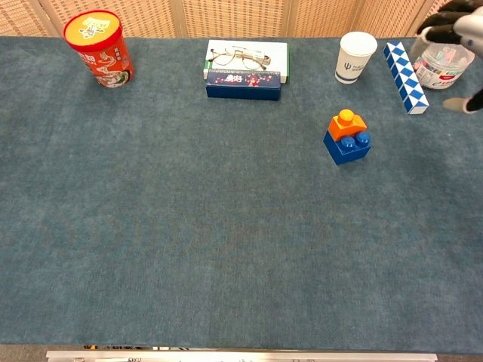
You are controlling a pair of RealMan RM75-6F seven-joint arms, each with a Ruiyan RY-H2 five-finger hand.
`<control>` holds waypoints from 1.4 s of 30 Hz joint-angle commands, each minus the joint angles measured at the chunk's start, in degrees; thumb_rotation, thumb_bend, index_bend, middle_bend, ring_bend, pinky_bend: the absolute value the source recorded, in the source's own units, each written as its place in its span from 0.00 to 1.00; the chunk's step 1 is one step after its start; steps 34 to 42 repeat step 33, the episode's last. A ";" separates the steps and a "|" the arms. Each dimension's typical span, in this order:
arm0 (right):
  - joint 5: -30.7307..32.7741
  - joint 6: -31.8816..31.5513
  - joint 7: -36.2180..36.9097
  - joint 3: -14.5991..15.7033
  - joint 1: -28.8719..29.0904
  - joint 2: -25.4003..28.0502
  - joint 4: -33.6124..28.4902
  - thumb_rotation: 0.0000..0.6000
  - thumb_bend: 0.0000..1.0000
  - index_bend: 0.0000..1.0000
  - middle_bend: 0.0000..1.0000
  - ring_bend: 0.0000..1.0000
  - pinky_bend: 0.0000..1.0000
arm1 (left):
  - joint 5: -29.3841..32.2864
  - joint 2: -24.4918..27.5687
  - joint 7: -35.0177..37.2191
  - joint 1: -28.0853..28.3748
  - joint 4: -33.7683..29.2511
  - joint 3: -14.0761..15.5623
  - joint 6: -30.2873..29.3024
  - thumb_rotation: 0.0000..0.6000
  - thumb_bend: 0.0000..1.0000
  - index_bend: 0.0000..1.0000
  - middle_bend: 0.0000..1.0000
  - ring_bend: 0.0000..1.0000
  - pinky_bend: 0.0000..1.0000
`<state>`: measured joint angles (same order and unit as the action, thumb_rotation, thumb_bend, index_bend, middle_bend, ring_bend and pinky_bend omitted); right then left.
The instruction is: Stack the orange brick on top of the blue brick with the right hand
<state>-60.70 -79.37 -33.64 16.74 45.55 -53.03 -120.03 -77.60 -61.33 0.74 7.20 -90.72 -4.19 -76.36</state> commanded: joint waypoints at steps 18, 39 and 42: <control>-17.15 -20.72 9.11 -3.73 -28.19 -10.17 14.33 1.00 0.19 0.30 0.16 0.02 0.12 | -3.07 -2.52 1.76 0.74 2.64 -0.12 -2.28 1.00 0.00 0.46 0.46 0.38 0.53; -22.29 -20.51 12.81 -8.22 -34.47 -12.30 19.87 1.00 0.19 0.30 0.16 0.02 0.12 | -5.13 -2.43 0.46 1.32 2.44 0.06 -3.50 1.00 0.00 0.46 0.46 0.38 0.53; -22.29 -20.51 12.81 -8.22 -34.47 -12.30 19.87 1.00 0.19 0.30 0.16 0.02 0.12 | -5.13 -2.43 0.46 1.32 2.44 0.06 -3.50 1.00 0.00 0.46 0.46 0.38 0.53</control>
